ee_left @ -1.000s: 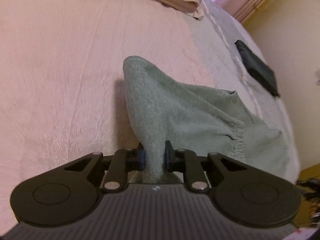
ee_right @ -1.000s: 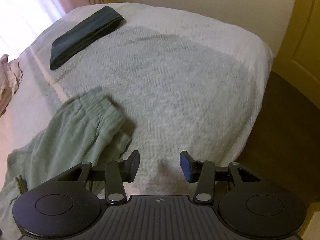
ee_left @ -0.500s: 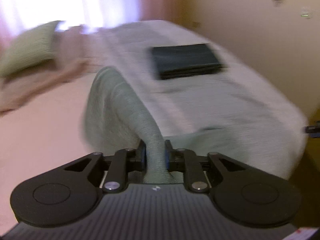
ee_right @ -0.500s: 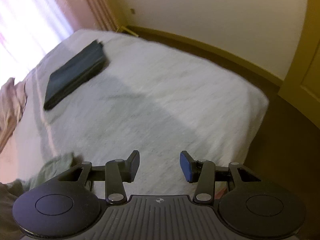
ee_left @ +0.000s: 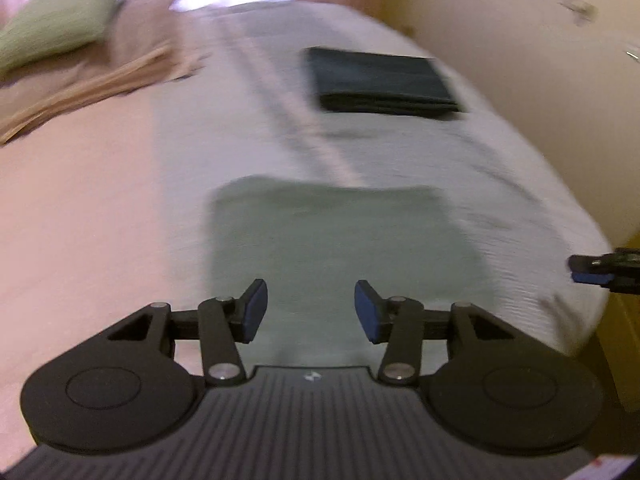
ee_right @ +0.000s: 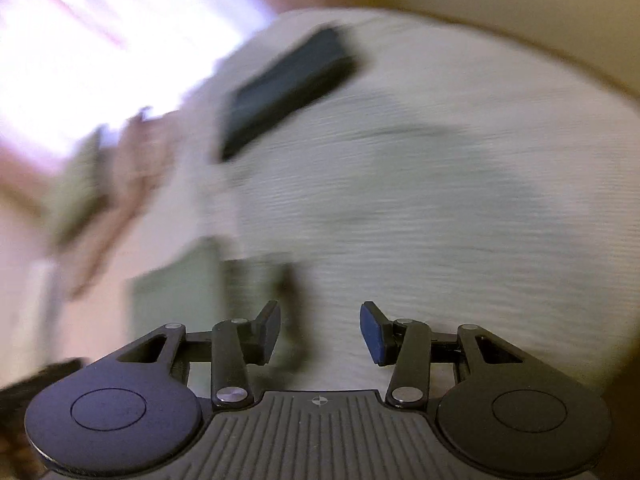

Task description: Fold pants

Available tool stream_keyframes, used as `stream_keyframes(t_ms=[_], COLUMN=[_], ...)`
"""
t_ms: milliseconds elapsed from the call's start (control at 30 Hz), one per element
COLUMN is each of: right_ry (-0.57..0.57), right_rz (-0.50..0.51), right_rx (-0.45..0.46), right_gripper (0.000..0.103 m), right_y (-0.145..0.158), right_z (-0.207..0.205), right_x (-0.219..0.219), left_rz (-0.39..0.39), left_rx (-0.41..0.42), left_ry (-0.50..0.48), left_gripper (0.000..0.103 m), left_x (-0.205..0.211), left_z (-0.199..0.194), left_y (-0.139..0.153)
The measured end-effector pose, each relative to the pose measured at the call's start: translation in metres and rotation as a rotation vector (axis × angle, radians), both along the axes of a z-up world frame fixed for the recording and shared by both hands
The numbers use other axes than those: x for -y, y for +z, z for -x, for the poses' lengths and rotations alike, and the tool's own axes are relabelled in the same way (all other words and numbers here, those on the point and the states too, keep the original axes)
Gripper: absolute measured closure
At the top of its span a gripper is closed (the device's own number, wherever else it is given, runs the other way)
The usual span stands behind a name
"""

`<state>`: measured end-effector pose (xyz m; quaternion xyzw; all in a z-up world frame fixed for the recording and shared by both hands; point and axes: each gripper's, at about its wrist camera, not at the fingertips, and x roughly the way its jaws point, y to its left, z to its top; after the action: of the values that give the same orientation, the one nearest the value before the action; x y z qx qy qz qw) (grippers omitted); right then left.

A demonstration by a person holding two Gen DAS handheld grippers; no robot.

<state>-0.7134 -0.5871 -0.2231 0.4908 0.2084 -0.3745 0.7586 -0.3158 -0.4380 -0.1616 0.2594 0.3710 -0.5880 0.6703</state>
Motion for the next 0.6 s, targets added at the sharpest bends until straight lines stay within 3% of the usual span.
stream_keyframes(t_ms=[67,200,300,333,367,433,533,600], right_ry=[0.07,0.158,0.171,0.149,0.141,0.132,0.161,0.102], right_rz=[0.005,-0.053,-0.089,-0.09,-0.095,-0.095,0.047,0.052], right_rx=[0.076,0.1,0.095,0.092,0.112,0.136,0.063,0.011], right_gripper=[0.061,0.061,0.061,0.085,0.094,0.095,0.095,0.095], right_y=[-0.015,-0.049,-0.073,-0.077,-0.076,-0.06,-0.023,-0.018], right_z=[-0.035,-0.089,-0.107,-0.109,-0.11,-0.116,-0.122,-0.112], right_x=[0.014,0.035,0.033,0.032,0.031,0.03,0.022,0.024], left_rz=[-0.005,-0.009,-0.039,-0.045,-0.047,-0.043,-0.021,-0.001], left_rx=[-0.001,-0.041,-0.086,-0.096,-0.101,-0.102,-0.103,-0.083], left_ry=[0.055,0.133,0.149,0.144,0.132,0.108,0.072,0.042], left_gripper=[0.06,0.06,0.06,0.06,0.06,0.06,0.061,0.062], left_x=[0.003,0.007,0.013,0.016,0.017,0.018,0.023,0.032], left_z=[-0.03,-0.08,-0.096,-0.097,-0.099,-0.098,-0.099,-0.101], left_y=[-0.015,-0.045,-0.061,-0.065,-0.067,-0.065,-0.058,-0.053])
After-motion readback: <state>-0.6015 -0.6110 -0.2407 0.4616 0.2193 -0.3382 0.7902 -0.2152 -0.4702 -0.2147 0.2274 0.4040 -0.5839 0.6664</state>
